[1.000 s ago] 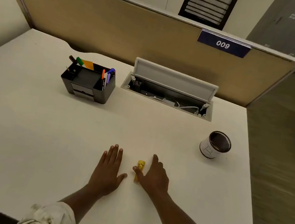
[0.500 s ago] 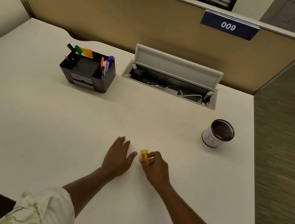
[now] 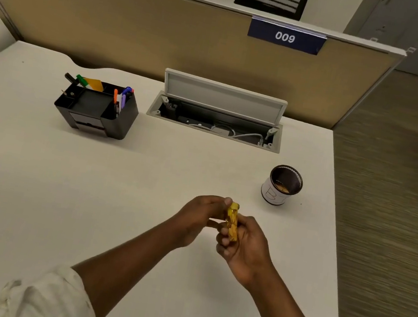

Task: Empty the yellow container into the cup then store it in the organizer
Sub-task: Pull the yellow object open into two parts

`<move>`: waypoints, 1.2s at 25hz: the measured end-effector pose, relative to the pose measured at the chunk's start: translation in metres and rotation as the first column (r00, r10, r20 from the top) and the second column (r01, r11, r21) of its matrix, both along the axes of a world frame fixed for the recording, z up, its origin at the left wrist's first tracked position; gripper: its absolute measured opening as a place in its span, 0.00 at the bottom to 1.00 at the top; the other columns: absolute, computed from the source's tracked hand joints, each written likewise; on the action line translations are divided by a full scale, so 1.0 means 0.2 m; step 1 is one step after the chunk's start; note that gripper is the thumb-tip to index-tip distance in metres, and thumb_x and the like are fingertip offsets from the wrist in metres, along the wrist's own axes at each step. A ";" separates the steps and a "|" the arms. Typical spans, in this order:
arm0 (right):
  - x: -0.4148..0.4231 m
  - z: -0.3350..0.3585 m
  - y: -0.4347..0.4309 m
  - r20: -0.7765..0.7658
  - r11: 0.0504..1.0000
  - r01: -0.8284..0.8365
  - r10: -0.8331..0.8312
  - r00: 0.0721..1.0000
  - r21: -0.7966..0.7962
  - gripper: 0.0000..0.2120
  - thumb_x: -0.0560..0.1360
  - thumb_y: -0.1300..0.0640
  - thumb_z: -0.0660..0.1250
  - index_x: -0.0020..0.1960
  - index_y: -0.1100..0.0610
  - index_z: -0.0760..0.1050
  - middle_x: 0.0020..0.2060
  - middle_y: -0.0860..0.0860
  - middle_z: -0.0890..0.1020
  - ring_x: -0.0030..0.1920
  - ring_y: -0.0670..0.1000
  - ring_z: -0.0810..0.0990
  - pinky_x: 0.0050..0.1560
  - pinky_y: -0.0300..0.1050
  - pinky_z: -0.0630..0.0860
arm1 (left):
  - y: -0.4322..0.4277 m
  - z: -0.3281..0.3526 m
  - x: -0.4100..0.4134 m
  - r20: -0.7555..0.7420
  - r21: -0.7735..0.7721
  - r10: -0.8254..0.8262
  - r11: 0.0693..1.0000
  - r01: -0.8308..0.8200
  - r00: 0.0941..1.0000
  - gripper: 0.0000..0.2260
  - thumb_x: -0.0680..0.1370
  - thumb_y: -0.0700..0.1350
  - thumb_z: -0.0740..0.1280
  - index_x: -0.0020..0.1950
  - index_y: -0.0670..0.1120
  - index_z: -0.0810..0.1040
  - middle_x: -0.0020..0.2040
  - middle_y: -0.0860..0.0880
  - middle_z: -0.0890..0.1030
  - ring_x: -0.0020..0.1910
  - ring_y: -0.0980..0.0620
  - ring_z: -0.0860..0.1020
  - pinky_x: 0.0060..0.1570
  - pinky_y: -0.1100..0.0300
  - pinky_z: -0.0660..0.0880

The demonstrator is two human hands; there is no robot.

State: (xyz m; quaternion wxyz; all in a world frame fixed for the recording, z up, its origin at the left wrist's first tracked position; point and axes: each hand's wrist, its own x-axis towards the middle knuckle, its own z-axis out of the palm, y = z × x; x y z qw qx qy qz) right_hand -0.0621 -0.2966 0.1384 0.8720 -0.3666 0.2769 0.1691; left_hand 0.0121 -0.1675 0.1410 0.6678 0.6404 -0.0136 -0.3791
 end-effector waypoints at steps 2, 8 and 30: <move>0.01 0.06 -0.05 0.052 0.985 0.009 -0.018 0.999 0.174 0.18 0.82 0.46 0.57 0.47 0.58 0.78 0.30 0.51 0.72 0.25 0.46 0.69 0.22 0.38 0.63 | -0.08 0.08 -0.02 -0.048 -0.078 -0.008 0.997 0.004 0.999 0.23 0.79 0.55 0.65 0.56 0.34 0.79 0.39 0.44 0.82 0.40 0.50 0.79 0.49 0.56 0.76; 0.02 0.19 -0.22 0.128 0.995 0.065 -0.075 0.989 0.078 0.21 0.79 0.39 0.62 0.44 0.57 0.77 0.27 0.49 0.68 0.23 0.44 0.62 0.20 0.36 0.58 | -0.30 0.23 -0.01 -0.027 -0.091 0.061 0.994 -0.063 0.998 0.25 0.79 0.54 0.66 0.61 0.32 0.77 0.56 0.29 0.80 0.53 0.38 0.79 0.60 0.51 0.74; 0.33 0.09 -0.66 0.201 0.855 0.180 -0.091 0.975 -0.486 0.27 0.78 0.33 0.55 0.35 0.55 0.70 0.25 0.49 0.67 0.24 0.45 0.62 0.25 0.41 0.58 | -0.91 0.16 0.30 -0.074 -0.063 0.125 0.989 -0.130 0.989 0.22 0.80 0.53 0.65 0.56 0.34 0.82 0.31 0.45 0.80 0.26 0.52 0.74 0.37 0.58 0.74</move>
